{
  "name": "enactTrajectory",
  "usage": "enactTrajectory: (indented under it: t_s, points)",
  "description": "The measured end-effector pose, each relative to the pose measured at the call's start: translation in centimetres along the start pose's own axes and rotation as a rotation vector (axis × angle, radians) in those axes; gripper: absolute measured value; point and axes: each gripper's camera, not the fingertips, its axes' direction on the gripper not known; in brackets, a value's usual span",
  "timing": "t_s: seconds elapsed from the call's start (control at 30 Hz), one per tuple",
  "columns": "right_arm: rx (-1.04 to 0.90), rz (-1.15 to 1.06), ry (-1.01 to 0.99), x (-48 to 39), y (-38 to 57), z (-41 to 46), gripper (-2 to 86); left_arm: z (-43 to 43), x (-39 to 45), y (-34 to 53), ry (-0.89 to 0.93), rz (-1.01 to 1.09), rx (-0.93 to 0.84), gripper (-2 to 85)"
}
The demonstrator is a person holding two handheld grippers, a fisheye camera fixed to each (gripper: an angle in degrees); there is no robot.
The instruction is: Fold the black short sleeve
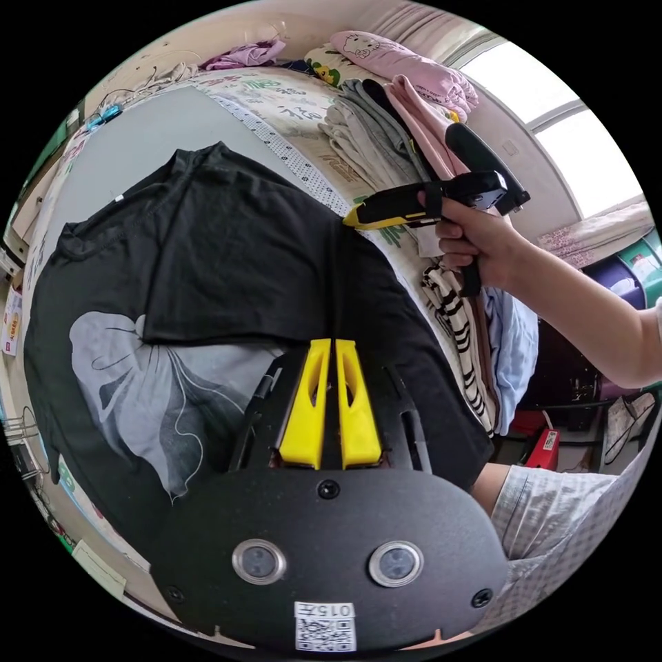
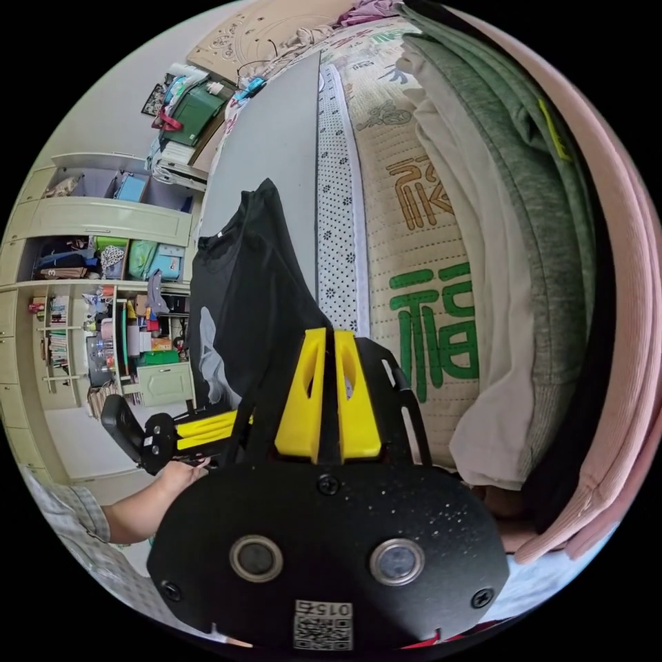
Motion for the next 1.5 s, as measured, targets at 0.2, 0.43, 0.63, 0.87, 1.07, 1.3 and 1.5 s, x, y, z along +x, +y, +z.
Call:
enactTrajectory:
  t_s: [0.2, 0.43, 0.63, 0.87, 1.07, 1.3, 1.5]
  points:
    - [0.053, -0.008, 0.067, -2.6, 2.7, -2.3, 5.8, -2.6, -3.7, 4.6, 0.104, -0.106, 0.057, 4.9]
    - [0.019, -0.204, 0.124, -12.9, 7.3, -1.2, 5.7, -11.5, -17.3, 18.3, 0.069, -0.657, 0.346, 7.6]
    - [-0.071, -0.383, 0.092, -25.2, 5.8, 5.4, 5.8, -14.9, -29.6, 30.2, 0.067, -1.098, 0.540, 10.9]
    - [-0.108, -0.610, 0.051, -42.6, -1.9, 14.6, 5.8, -12.1, -38.5, 34.9, 0.284, -1.317, 0.769, 7.2]
    - [-0.206, -0.846, 0.171, -56.7, -8.3, 23.7, 7.2, -9.8, -36.0, 35.3, 0.377, -1.312, 0.811, -0.3]
    - [-0.526, -1.031, 0.337, -66.8, -11.4, 36.5, 10.5, -8.2, -35.7, 38.6, 0.516, -1.354, 0.883, -0.6]
    - [-0.797, -1.147, 0.569, -69.7, -10.5, 44.7, 14.8, -8.5, -36.3, 39.4, 0.516, -1.320, 0.856, -0.7]
